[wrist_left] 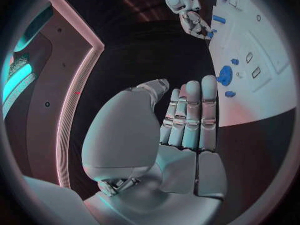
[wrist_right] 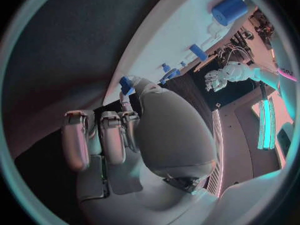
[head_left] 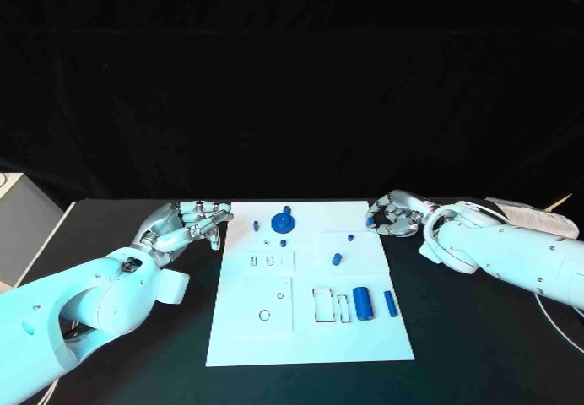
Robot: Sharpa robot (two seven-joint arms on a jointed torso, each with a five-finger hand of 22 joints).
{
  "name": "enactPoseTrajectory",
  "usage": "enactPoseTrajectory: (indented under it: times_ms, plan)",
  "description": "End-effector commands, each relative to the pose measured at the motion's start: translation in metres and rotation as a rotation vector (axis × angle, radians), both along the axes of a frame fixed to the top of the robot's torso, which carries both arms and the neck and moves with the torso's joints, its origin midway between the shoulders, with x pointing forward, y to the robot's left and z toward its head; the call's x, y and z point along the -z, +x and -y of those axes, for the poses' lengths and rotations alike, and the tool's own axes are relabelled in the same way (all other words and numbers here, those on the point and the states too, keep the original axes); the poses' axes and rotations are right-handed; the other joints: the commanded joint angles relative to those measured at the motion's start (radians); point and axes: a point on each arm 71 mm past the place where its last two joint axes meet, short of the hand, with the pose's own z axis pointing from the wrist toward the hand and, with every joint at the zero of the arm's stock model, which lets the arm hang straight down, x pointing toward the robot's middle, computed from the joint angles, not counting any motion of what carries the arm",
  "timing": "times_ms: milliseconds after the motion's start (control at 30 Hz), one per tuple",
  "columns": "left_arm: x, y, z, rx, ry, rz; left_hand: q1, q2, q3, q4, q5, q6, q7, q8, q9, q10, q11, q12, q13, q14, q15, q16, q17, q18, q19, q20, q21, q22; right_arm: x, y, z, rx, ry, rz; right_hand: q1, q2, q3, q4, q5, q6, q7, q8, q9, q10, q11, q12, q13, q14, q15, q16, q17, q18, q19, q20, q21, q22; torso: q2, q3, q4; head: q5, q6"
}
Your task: Assemble the parts on the task board
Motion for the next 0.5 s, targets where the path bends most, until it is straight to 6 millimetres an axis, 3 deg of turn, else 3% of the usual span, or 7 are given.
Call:
enactPoseTrajectory:
  times_ms: [33,500]
  plan:
    - [-0.0008,-0.0005,0.0017,0.017,-0.009,0.003,-0.008,-0.001,0.004,-0.002,-0.003,-0.006,-0.003,-0.001,0.001,-0.006,0.002,0.003,0.001,-0.005,-0.001,0.004,-0.001,0.006,-0.005,0.0,0.003,0.001,0.0051,-0.001,0.001,-0.003,-0.033,-0.016,0.001,0.008,0.008,0.0,0.005,0.011,0.0,0.008,-0.001,0.043,-0.009,0.006,0.206,0.104,-0.006,0.004,0.263,-0.008,0.072,-0.002,0.002,0.185,0.0,-0.0001,-0.0009,-0.001,-0.001]
    - [-0.0006,-0.0004,0.0016,0.016,-0.009,0.003,-0.009,-0.001,0.004,-0.002,-0.003,-0.007,-0.002,-0.002,0.002,-0.007,0.002,0.003,0.001,-0.005,-0.001,0.005,-0.002,0.006,-0.006,0.0,0.006,0.003,0.0055,-0.0012,0.0016,-0.001,-0.04,-0.011,0.0,0.014,0.025,0.002,0.006,0.024,-0.005,0.014,-0.002,0.047,-0.014,0.009,0.209,0.104,-0.01,0.004,0.263,-0.009,0.073,-0.005,0.004,0.187,-0.001,0.0007,-0.0014,-0.001,-0.003]
